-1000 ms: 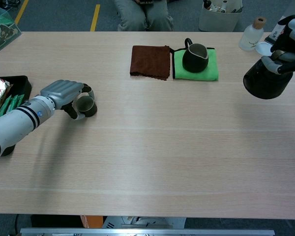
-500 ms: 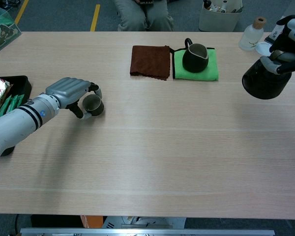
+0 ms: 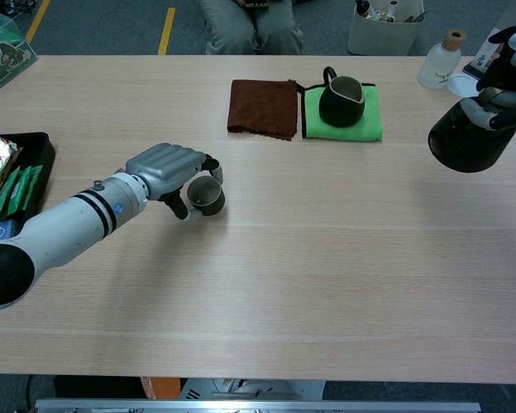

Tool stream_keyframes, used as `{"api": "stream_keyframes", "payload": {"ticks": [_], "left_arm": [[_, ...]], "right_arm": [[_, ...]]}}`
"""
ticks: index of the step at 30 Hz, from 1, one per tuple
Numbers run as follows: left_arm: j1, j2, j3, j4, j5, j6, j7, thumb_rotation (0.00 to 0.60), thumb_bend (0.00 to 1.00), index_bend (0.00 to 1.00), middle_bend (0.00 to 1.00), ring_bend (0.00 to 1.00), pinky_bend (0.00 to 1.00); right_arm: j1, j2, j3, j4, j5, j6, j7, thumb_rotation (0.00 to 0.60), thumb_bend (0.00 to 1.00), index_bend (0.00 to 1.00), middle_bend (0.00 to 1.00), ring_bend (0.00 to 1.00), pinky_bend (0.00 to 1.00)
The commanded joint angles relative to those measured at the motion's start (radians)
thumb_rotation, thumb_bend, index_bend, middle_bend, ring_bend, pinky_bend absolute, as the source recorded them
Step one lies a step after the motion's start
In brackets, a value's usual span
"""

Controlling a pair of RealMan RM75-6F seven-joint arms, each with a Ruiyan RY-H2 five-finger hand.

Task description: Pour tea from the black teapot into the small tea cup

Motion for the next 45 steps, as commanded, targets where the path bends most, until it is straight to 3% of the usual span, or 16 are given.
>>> {"api": "stream_keyframes", "payload": {"ticks": [1, 18, 30, 36, 45], "left_arm": [[-0.019, -0.032, 0.001, 0.001, -0.019, 0.008, 0.023, 0.600, 0.28, 0.41, 0.23, 0.23, 0.20], [-0.084, -0.158, -0.008, 0.058, -0.111, 0.027, 0.088, 0.600, 0.28, 0.40, 0.23, 0.22, 0.20], [-0.100, -0.198, -0.008, 0.109, -0.133, 0.031, 0.095, 0.600, 0.28, 0.40, 0.23, 0.22, 0.20], [-0.100, -0.190, -0.009, 0.101, -0.124, 0.031, 0.085, 0.600, 0.28, 0.28, 0.21, 0.22, 0.20], [-0.103, -0.166, -0.003, 0.072, -0.134, 0.037, 0.095, 0.600, 0.28, 0.22, 0.19, 0.21, 0.20]], "right_arm": [[-0.002, 0.003, -0.001, -0.001, -0.002, 0.002, 0.003, 0.493, 0.45, 1.00, 1.00, 0.97, 0.11], [-0.013, 0.026, 0.000, 0.007, -0.006, 0.006, 0.027, 0.498, 0.44, 1.00, 1.00, 0.97, 0.11], [-0.015, 0.027, -0.001, 0.012, -0.011, 0.002, 0.038, 0.501, 0.44, 1.00, 1.00, 0.97, 0.11], [-0.017, 0.028, -0.001, 0.013, -0.013, 0.004, 0.040, 0.502, 0.44, 1.00, 1.00, 0.97, 0.11], [-0.017, 0.026, 0.001, 0.009, -0.018, 0.007, 0.039, 0.503, 0.44, 1.00, 1.00, 0.97, 0.11]]}}
